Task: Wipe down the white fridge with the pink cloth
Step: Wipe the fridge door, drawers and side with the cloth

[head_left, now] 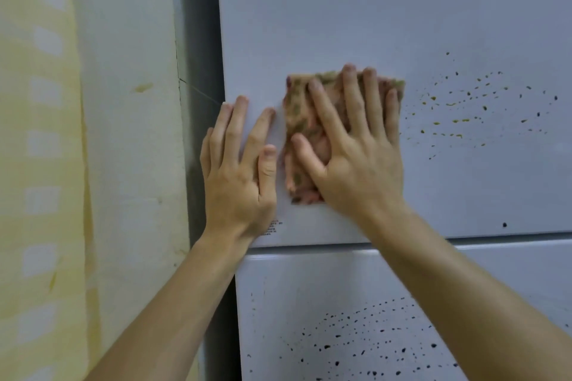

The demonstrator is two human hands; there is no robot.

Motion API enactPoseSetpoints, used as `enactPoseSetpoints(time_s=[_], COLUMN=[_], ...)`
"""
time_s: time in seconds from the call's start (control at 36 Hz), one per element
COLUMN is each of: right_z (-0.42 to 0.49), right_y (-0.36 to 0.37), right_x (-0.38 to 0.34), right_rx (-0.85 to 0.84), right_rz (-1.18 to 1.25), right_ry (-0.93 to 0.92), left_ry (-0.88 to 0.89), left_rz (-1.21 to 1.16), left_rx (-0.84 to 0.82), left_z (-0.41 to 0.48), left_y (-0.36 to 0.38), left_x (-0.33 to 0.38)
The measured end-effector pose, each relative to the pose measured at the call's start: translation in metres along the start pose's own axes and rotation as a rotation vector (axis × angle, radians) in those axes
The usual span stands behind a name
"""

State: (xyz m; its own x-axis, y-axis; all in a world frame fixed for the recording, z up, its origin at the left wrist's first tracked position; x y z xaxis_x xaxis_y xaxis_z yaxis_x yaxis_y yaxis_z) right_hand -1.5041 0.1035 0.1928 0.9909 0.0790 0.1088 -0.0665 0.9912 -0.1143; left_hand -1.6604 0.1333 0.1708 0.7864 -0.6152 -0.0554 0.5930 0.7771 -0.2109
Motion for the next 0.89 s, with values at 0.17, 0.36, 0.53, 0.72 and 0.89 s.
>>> enactPoseSetpoints(time_s=[0.17, 0.36, 0.53, 0.72, 0.89], right_z=[0.029, -0.068, -0.069, 0.026, 0.038], right_y=[-0.005, 0.0, -0.002, -0.013, -0.012], right_x=[0.021, 0.041, 0.051, 0.059, 0.064], right_rx=[-0.007, -0.084, -0.102, 0.018, -0.008], right_rz=[-0.01, -0.019, -0.007, -0.019, -0.017], right_ry=[0.1, 0.065, 0.042, 0.112, 0.094], left_ry=[0.028, 0.026, 0.014, 0.035, -0.002], left_rz=[0.144, 0.141, 0.116, 0.163, 0.132], left_rx=[0.077, 0.053, 0.057, 0.065, 0.087], left_z=[0.002, 0.003, 0.006, 0.021, 0.034], left_y=[-0.002, 0.0, 0.003, 0.005, 0.005], left_x=[0.016, 0.018, 0.031, 0.056, 0.06])
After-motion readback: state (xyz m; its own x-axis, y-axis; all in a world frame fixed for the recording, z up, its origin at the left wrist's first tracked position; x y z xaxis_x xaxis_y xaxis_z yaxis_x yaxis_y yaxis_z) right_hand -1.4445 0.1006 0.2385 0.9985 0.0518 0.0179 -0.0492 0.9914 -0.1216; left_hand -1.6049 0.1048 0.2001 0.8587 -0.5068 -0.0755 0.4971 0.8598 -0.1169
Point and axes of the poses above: each hand's wrist, its own z-axis towards the middle knuckle, its own y-axis out of the palm, x = y × z, the point moved 9 cm from there along z, towards the middle knuckle, and after that the axes turned 12 degrees about -x, right-handed, at the moved point
